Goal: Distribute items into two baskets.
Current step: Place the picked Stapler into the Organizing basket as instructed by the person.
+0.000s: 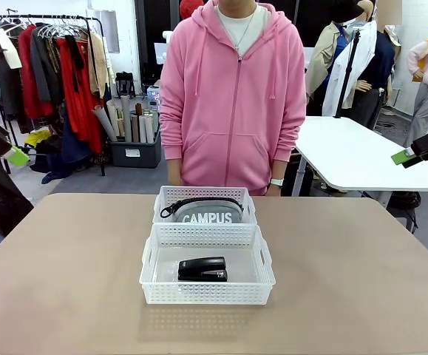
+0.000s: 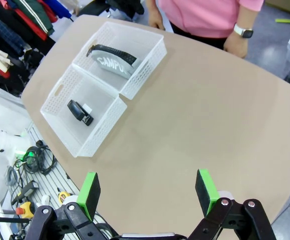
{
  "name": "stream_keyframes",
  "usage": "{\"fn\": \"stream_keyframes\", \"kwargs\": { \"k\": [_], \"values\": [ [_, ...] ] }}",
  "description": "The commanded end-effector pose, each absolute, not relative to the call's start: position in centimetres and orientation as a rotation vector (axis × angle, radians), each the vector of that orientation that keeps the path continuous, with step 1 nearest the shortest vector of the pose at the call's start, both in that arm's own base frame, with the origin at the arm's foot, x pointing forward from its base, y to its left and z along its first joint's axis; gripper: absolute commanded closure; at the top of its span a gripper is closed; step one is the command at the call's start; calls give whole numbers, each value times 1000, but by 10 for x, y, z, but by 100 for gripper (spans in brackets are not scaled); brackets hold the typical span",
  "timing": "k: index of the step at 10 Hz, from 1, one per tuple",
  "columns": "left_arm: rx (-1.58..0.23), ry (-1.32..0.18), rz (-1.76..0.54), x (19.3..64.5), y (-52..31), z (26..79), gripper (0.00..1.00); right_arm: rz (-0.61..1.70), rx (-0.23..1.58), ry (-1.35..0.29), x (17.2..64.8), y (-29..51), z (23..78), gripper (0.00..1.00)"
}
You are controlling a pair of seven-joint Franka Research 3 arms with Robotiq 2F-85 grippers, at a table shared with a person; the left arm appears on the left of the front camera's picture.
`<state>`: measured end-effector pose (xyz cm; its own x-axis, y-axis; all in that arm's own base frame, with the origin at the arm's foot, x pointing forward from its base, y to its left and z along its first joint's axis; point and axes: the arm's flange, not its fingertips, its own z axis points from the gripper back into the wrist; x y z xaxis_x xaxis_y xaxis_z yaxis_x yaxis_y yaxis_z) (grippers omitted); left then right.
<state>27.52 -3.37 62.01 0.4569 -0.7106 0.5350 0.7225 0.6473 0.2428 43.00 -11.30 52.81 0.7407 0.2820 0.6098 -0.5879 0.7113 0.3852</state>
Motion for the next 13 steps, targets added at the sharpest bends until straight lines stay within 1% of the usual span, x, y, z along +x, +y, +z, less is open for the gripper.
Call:
{"fn": "stream_keyframes", "kwargs": {
  "k": [1,5,7,9,11,13],
  "values": [
    [-8,-639,-870,278,-31,622,0,510,604,-551,429,-112,529,0],
    [-15,-645,-891,276,-34,620,0,510,604,-551,429,-112,529,0],
    [-151,-719,-803,297,30,631,0,510,604,-551,429,-112,529,0],
    [-182,-760,-679,310,87,635,0,510,604,-551,429,-112,529,0],
    [-256,-756,-599,316,126,616,0,510,604,-551,429,-112,529,0],
    [-292,-751,-564,326,135,595,0,510,604,-551,429,-112,529,0]
  ]
}}
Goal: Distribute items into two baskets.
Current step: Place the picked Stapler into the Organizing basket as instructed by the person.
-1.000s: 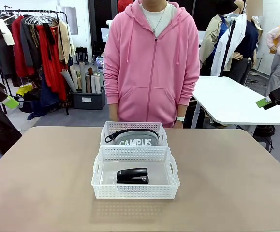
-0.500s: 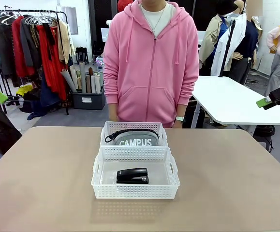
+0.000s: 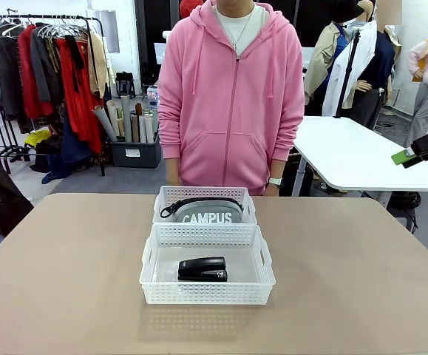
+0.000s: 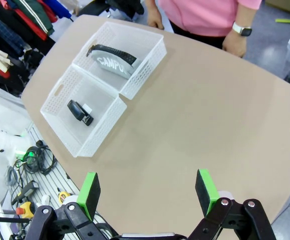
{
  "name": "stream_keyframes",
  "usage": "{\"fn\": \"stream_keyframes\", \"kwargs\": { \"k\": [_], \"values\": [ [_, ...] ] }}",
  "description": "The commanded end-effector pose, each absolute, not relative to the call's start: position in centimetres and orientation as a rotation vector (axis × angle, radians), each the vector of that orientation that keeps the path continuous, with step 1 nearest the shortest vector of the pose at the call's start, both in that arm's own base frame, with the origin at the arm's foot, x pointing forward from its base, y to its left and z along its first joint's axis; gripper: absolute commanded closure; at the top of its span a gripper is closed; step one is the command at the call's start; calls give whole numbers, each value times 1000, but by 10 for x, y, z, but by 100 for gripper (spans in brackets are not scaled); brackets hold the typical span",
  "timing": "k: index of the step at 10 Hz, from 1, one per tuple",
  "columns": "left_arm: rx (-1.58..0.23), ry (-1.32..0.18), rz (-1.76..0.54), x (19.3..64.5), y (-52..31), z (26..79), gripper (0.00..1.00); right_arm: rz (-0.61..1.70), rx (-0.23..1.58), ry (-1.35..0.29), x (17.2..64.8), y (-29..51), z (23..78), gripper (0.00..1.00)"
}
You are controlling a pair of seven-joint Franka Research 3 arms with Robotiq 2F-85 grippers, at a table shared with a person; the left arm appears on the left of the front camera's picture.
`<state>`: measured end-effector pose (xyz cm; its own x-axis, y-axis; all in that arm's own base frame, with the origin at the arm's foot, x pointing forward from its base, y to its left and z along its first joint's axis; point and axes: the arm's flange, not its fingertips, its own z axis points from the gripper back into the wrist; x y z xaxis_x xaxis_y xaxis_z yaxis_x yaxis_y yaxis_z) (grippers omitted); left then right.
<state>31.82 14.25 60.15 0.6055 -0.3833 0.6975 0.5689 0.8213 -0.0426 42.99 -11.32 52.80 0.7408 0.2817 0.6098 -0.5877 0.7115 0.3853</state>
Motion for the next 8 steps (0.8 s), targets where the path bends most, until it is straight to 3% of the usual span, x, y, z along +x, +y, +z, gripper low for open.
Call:
{"fn": "stream_keyframes", "kwargs": {
  "k": [1,8],
  "values": [
    [-305,-770,-543,327,139,589,0,510,604,-551,429,-112,529,0],
    [-317,-752,-524,328,142,585,0,510,604,-551,429,-112,529,0]
  ]
}}
